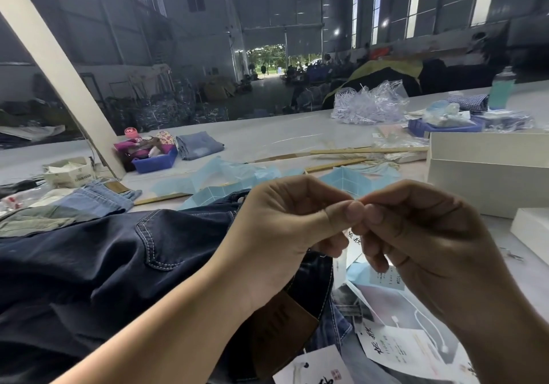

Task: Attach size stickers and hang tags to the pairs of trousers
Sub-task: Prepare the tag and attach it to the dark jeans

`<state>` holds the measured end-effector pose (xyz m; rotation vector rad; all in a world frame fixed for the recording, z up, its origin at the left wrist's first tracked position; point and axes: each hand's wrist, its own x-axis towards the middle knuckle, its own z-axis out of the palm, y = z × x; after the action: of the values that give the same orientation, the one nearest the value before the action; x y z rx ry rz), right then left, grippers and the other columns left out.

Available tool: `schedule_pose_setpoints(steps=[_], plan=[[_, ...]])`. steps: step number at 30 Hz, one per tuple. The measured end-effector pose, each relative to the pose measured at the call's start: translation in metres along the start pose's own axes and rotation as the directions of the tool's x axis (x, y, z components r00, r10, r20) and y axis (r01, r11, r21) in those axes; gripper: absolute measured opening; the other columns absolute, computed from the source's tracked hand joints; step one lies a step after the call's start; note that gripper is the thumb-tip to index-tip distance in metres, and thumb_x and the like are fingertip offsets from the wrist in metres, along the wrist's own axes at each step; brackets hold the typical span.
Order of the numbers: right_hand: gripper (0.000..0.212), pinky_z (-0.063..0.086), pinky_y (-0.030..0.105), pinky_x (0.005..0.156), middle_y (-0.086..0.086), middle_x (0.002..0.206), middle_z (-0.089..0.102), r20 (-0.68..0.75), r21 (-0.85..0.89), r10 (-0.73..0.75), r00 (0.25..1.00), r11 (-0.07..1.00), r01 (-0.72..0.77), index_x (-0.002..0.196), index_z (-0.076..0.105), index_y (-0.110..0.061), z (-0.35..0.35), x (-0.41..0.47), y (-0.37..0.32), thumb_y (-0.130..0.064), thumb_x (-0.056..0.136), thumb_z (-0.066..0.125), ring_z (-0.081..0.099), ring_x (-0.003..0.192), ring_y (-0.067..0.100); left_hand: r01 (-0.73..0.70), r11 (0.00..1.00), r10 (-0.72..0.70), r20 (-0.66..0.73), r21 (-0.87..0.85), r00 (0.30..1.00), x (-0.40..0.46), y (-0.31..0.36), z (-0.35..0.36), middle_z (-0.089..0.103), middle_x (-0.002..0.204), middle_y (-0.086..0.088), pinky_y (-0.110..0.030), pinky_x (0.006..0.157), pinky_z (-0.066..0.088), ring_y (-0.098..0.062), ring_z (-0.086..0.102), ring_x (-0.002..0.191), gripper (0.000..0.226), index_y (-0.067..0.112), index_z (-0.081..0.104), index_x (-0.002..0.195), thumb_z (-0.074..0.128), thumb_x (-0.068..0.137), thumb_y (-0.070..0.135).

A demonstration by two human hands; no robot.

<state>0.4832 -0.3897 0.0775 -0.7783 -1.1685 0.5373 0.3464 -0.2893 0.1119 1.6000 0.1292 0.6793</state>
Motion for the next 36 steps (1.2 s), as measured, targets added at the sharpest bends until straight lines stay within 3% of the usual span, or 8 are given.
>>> schedule_pose_setpoints(steps=[3, 9, 12, 16, 20, 24, 28, 36], plan=[[0.028, 0.043, 0.018, 0.047, 0.009, 0.065, 0.066, -0.007, 0.025, -0.013, 1.000, 1.000, 0.013, 0.081, 0.076, -0.015, 0.003, -0.001, 0.002, -0.038, 0.067, 0.084, 0.055, 0.048, 0.017, 0.012, 1.000, -0.012, 0.009, -0.003, 1.000, -0.002, 0.000, 0.001, 0.068, 0.061, 0.002, -0.019, 0.047, 0.046, -0.008, 0.058, 0.050, 0.009, 0.022, 0.075, 0.068, 0.079, 0.063, 0.029], [0.018, 0.040, 0.017, 0.049, 0.005, 0.065, 0.066, -0.030, 0.042, -0.072, 0.997, 0.996, 0.073, 0.081, 0.076, -0.021, 0.010, -0.004, 0.006, -0.035, 0.071, 0.081, 0.050, 0.047, 0.015, 0.040, 0.999, -0.041, -0.022, -0.037, 0.999, -0.004, -0.003, 0.003, 0.061, 0.057, 0.000, -0.018, 0.042, 0.040, -0.008, 0.049, 0.046, 0.011, 0.022, 0.071, 0.064, 0.077, 0.073, 0.022], [0.024, 0.043, 0.020, 0.048, 0.008, 0.066, 0.067, -0.056, 0.043, -0.064, 0.996, 0.997, 0.066, 0.082, 0.076, -0.017, 0.010, -0.005, 0.006, -0.035, 0.068, 0.083, 0.052, 0.049, 0.017, -0.005, 0.999, 0.003, -0.047, -0.041, 0.999, -0.006, -0.006, 0.003, 0.064, 0.061, -0.001, -0.019, 0.044, 0.040, -0.011, 0.051, 0.048, 0.010, 0.022, 0.074, 0.069, 0.079, 0.071, 0.031], [0.033, 0.045, 0.022, 0.048, 0.014, 0.067, 0.067, -0.097, 0.041, -0.022, 0.995, 0.999, 0.027, 0.084, 0.078, -0.012, 0.008, -0.006, 0.007, -0.037, 0.063, 0.086, 0.057, 0.053, 0.019, -0.057, 0.997, 0.051, -0.114, -0.047, 0.992, -0.007, -0.009, 0.002, 0.072, 0.071, -0.003, -0.019, 0.048, 0.044, -0.011, 0.060, 0.055, 0.005, 0.023, 0.078, 0.076, 0.079, 0.072, 0.026], [0.033, 0.045, 0.021, 0.049, 0.017, 0.070, 0.068, -0.089, 0.050, -0.020, 0.996, 0.998, 0.025, 0.085, 0.076, -0.010, 0.008, -0.009, 0.006, -0.035, 0.065, 0.084, 0.057, 0.053, 0.020, -0.106, 0.991, 0.119, -0.177, 0.079, 0.977, -0.011, -0.013, 0.003, 0.073, 0.073, -0.001, -0.017, 0.054, 0.047, -0.009, 0.064, 0.059, 0.014, 0.029, 0.079, 0.079, 0.073, 0.075, 0.017], [0.027, 0.044, 0.021, 0.049, 0.018, 0.068, 0.065, -0.080, 0.036, -0.063, 0.995, 0.997, 0.066, 0.082, 0.069, -0.010, 0.013, -0.010, 0.006, -0.031, 0.070, 0.081, 0.053, 0.050, 0.022, -0.155, 0.979, 0.180, -0.204, 0.132, 0.962, -0.012, -0.013, 0.006, 0.074, 0.080, 0.001, -0.017, 0.056, 0.047, -0.009, 0.062, 0.062, 0.019, 0.036, 0.076, 0.084, 0.081, 0.068, 0.029], [0.026, 0.043, 0.021, 0.049, 0.016, 0.067, 0.065, -0.104, 0.005, -0.102, 0.989, 0.995, 0.103, 0.080, 0.065, -0.008, 0.018, -0.011, 0.007, -0.030, 0.074, 0.078, 0.052, 0.049, 0.020, -0.164, 0.984, 0.176, -0.217, 0.071, 0.960, -0.011, -0.013, 0.008, 0.074, 0.076, -0.001, -0.018, 0.049, 0.044, -0.007, 0.057, 0.054, 0.021, 0.033, 0.075, 0.083, 0.078, 0.070, 0.016], [0.026, 0.044, 0.022, 0.050, 0.014, 0.068, 0.066, -0.145, -0.027, -0.105, 0.984, 0.994, 0.102, 0.080, 0.066, -0.012, 0.020, -0.011, 0.008, -0.033, 0.074, 0.078, 0.052, 0.050, 0.023, -0.178, 0.983, 0.185, -0.212, 0.052, 0.960, -0.013, -0.012, 0.008, 0.074, 0.074, -0.002, -0.015, 0.052, 0.045, -0.006, 0.059, 0.052, 0.021, 0.030, 0.074, 0.083, 0.076, 0.071, 0.013]])
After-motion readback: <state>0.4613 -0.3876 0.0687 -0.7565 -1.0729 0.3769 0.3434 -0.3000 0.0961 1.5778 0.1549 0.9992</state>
